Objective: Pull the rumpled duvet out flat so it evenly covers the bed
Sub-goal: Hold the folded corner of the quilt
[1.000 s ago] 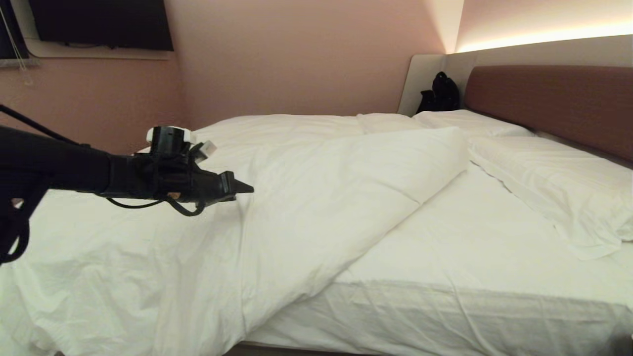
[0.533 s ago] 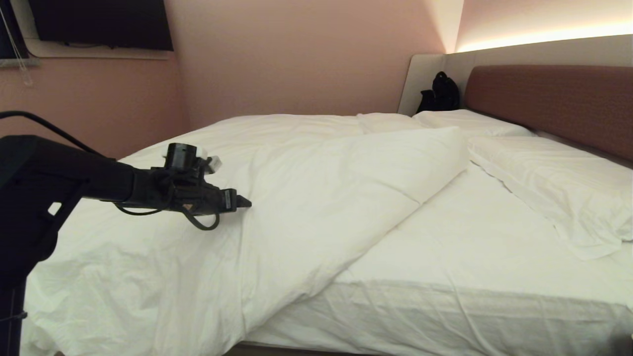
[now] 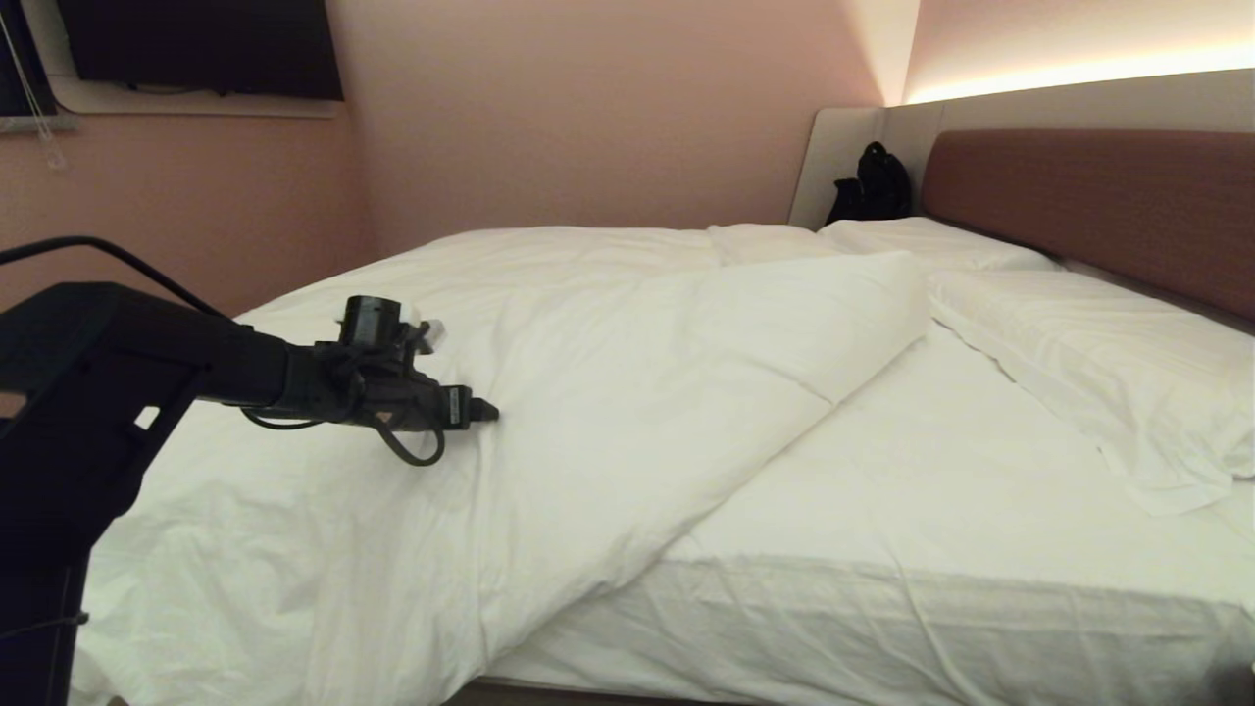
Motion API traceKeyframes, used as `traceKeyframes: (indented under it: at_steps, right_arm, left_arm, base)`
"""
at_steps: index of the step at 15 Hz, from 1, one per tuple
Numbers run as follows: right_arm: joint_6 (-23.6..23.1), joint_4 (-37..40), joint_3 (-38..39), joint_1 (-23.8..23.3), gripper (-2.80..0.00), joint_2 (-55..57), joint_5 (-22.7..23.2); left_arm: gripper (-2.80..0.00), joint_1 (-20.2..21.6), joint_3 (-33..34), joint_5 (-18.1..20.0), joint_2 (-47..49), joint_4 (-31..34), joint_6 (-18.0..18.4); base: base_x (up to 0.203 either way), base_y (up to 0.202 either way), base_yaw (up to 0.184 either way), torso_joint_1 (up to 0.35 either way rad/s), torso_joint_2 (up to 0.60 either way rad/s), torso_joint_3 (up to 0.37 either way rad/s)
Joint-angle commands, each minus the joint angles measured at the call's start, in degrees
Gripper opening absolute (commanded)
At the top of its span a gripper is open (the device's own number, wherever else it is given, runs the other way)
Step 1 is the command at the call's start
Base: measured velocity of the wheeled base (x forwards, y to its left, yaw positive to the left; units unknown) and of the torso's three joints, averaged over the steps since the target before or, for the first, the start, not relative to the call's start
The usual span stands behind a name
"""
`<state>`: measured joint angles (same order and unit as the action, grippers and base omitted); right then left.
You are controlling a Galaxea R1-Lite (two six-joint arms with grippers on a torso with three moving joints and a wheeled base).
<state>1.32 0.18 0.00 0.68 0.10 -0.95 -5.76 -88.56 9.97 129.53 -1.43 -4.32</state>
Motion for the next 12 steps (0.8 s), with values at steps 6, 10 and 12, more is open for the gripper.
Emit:
traceKeyframes:
  at_steps: [6, 10, 12]
  right_arm:
    - [0.00, -0.01, 0.00, 0.02, -2.80, -0.01, -0.02]
    - [0.00, -0.01, 0.00, 0.02, -2.80, -0.01, -0.02]
    - [0.00, -0.01, 0.00, 0.02, -2.80, -0.01, -0.02]
  left_arm:
    - [0.00, -2.74, -4.58, 0.43, 6.58, 0.04, 0.50]
    - [0.00, -3.38, -7.42, 0.22, 9.51, 0.81, 0.01]
    - [0.00, -3.38, -7.37, 0.22, 9.82, 0.81, 0.01]
  base:
    - [0.000, 0.000, 0.000, 0.000, 0.00, 0.000]
    - [0.000, 0.000, 0.000, 0.000, 0.00, 0.000]
    - [0.000, 0.000, 0.000, 0.000, 0.00, 0.000]
